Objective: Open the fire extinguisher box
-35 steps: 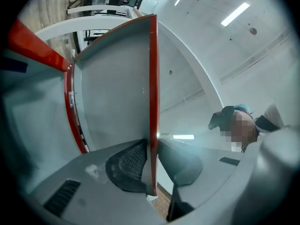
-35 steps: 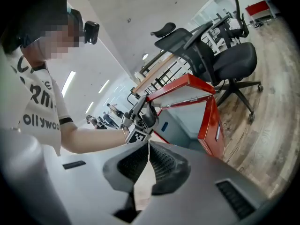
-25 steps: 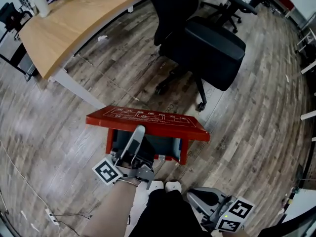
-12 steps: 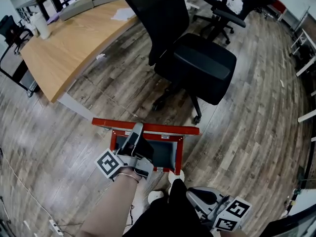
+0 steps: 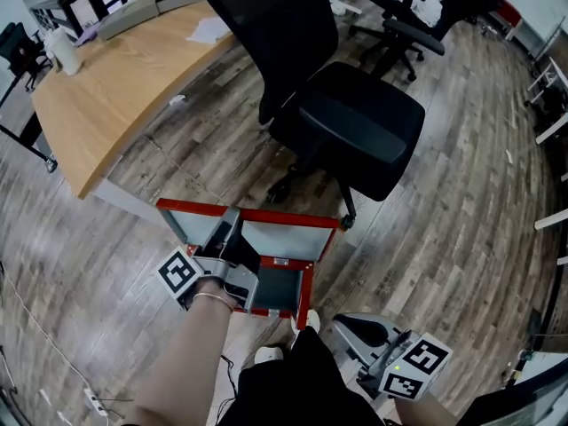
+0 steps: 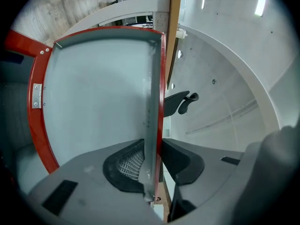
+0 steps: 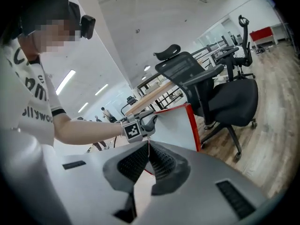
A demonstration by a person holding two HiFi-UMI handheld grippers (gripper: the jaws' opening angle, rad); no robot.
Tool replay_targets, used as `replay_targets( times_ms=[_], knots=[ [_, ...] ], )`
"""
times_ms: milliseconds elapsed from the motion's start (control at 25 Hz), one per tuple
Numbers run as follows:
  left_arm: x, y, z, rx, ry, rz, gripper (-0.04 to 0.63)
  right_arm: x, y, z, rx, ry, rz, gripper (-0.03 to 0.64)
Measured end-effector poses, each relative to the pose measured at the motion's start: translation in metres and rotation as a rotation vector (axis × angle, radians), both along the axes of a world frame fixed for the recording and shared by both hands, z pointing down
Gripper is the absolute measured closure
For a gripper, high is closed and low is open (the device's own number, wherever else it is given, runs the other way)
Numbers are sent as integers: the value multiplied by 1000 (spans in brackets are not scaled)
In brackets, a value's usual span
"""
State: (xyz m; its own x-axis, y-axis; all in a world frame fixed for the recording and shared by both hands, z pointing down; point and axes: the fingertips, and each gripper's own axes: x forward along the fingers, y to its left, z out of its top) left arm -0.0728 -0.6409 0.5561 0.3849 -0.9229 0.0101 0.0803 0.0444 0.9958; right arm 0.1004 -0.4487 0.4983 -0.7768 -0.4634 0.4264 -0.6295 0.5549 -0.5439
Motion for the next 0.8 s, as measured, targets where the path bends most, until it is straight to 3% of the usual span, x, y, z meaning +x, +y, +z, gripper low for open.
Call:
replay_targets(
  times_ms=[240, 280, 360, 560, 800],
  knots=[
    [4, -35, 13, -47, -24, -10, 495, -20, -71, 12, 93, 68, -111, 606],
    [4, -41, 14, -48, -36, -8, 568, -24, -84, 15, 104, 76, -126, 606],
    [5, -54, 22, -65, -53, 1, 569, -31, -106, 18, 105, 62, -143, 606],
    [8, -76, 44, -94, -65, -8, 568, -40, -137, 14, 83, -27, -140, 606],
    [7, -86, 55, -129, -100, -12, 563, -44, -151, 28, 66, 18, -120, 606]
  ],
)
